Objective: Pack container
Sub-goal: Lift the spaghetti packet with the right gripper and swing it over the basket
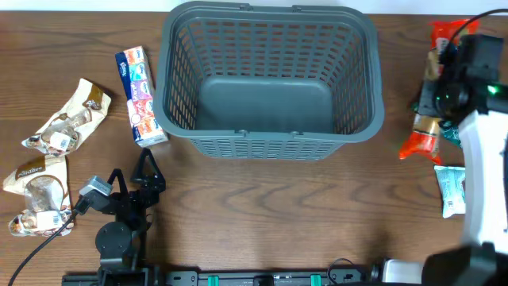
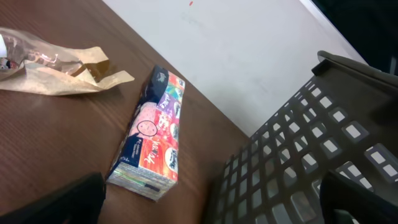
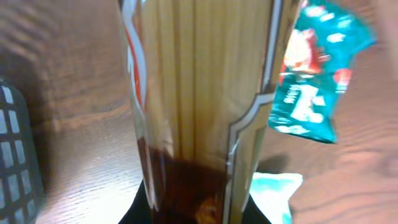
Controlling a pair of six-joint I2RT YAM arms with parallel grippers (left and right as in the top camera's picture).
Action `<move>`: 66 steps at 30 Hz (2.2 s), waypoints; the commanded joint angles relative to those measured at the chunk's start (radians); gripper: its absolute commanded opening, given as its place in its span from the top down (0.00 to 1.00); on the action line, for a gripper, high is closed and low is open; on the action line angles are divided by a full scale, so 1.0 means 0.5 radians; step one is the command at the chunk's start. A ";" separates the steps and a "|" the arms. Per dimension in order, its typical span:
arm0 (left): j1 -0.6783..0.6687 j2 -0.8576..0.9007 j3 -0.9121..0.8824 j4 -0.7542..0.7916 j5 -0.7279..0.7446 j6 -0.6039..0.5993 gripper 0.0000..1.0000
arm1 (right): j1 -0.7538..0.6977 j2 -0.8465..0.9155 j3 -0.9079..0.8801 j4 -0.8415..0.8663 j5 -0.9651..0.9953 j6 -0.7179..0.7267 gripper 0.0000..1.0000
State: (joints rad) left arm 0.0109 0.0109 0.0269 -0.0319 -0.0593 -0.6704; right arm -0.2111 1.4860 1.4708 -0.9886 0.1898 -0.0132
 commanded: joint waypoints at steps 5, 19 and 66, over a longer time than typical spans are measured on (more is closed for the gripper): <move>-0.005 -0.014 -0.046 -0.068 -0.024 -0.002 0.01 | 0.014 -0.410 0.184 -0.114 0.116 0.056 0.99; -0.005 -0.014 -0.046 -0.068 -0.024 -0.002 0.01 | 0.018 0.117 1.566 -0.738 -0.191 0.057 0.99; -0.005 -0.014 -0.046 -0.068 -0.023 -0.002 0.01 | 1.170 0.604 1.990 -1.035 -0.884 -1.453 0.99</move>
State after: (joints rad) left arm 0.0109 0.0109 0.0269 -0.0319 -0.0589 -0.6769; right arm 0.3698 1.7771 2.4229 -1.5066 -0.2073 -0.6167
